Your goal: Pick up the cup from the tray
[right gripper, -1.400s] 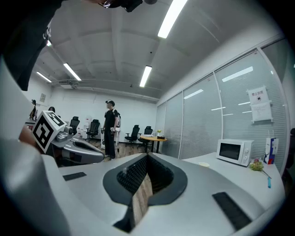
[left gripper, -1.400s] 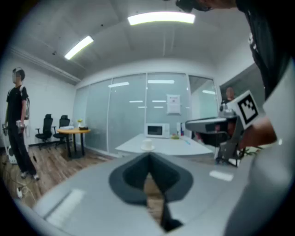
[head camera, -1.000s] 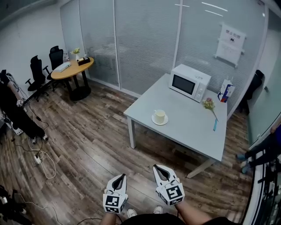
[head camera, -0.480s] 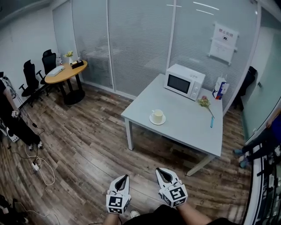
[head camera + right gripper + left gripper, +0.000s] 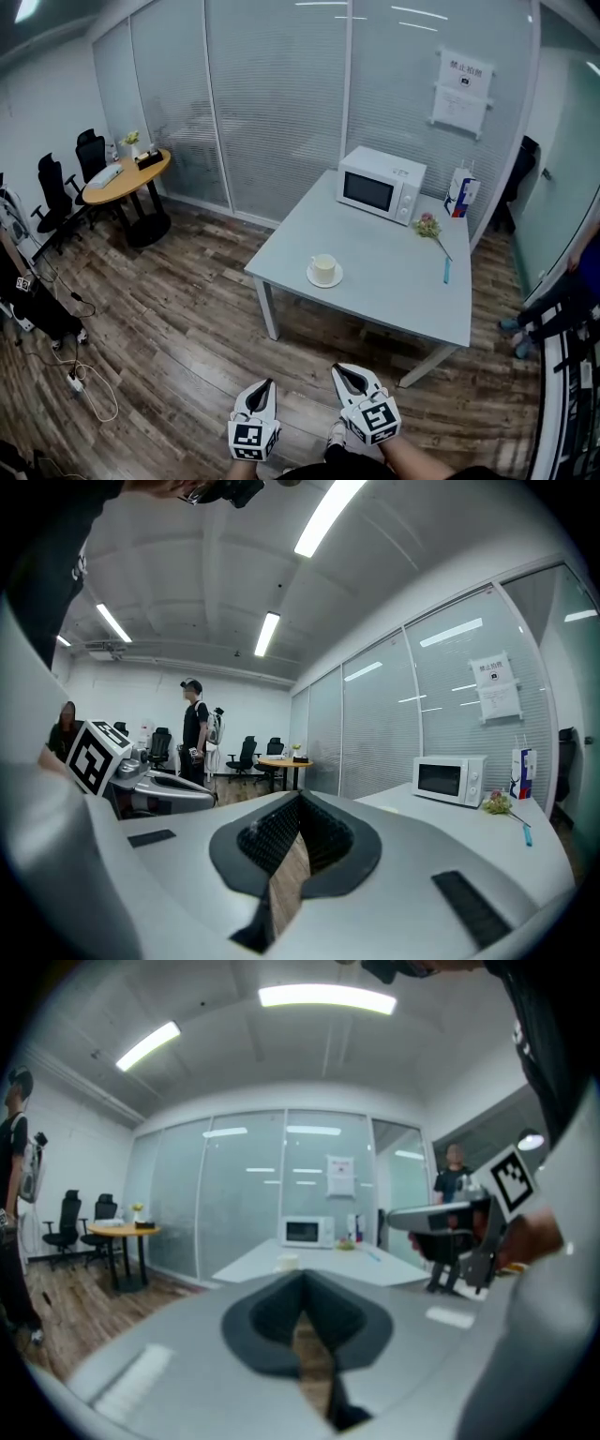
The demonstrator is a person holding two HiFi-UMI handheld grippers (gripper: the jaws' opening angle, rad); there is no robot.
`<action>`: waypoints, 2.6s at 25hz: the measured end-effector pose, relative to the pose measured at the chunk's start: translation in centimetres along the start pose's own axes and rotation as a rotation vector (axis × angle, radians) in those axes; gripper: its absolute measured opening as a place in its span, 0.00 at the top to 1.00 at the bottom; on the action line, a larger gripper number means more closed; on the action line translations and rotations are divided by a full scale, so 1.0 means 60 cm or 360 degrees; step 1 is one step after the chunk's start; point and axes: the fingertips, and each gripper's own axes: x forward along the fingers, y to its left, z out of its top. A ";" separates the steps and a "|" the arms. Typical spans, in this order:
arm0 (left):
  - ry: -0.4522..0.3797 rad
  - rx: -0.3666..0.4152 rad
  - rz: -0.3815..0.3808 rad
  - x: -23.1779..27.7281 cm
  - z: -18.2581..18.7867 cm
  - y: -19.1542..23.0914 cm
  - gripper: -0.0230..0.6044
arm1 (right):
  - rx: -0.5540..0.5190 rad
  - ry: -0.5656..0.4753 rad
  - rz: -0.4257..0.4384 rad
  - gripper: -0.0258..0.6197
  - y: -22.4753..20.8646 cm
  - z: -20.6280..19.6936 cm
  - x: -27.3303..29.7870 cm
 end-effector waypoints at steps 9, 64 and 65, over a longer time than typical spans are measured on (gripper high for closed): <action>0.0023 0.0079 -0.0018 0.158 0.034 -0.019 0.96 | 0.0026 -0.0035 0.0031 0.95 -0.141 0.002 0.071; 0.0115 0.0133 -0.0434 0.663 0.043 0.116 0.96 | 0.0024 0.0143 -0.0216 0.95 -0.431 -0.034 0.442; 0.0123 0.0133 -0.0441 0.667 0.038 0.115 0.96 | 0.0025 0.0154 -0.0218 0.95 -0.434 -0.041 0.445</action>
